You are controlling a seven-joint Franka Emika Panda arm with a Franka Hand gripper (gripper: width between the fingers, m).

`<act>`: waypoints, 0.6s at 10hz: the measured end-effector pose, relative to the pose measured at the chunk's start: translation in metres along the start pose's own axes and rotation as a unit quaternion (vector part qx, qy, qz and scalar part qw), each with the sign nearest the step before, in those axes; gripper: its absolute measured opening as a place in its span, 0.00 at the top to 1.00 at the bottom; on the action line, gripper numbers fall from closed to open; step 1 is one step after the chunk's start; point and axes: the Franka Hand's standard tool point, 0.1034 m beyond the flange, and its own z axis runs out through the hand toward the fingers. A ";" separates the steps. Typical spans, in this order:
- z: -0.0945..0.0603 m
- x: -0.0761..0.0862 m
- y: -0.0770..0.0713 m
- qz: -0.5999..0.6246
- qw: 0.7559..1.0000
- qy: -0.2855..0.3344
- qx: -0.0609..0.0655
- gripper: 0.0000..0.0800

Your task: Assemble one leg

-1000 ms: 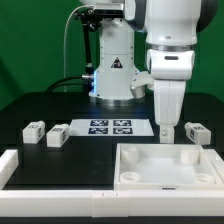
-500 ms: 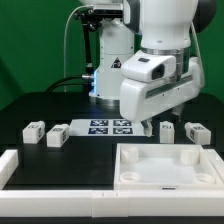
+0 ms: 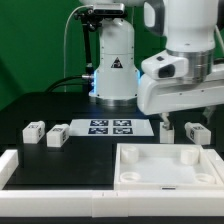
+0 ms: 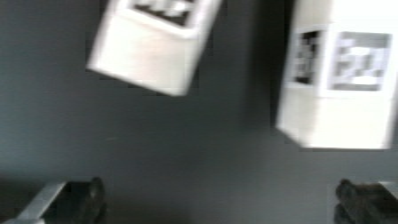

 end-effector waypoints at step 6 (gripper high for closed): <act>-0.001 -0.006 -0.039 -0.007 1.000 -0.016 -0.001 0.19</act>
Offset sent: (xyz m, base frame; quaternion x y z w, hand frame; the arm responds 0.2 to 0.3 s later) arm -0.0097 0.0386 0.0131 0.0253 0.0144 0.0018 0.9996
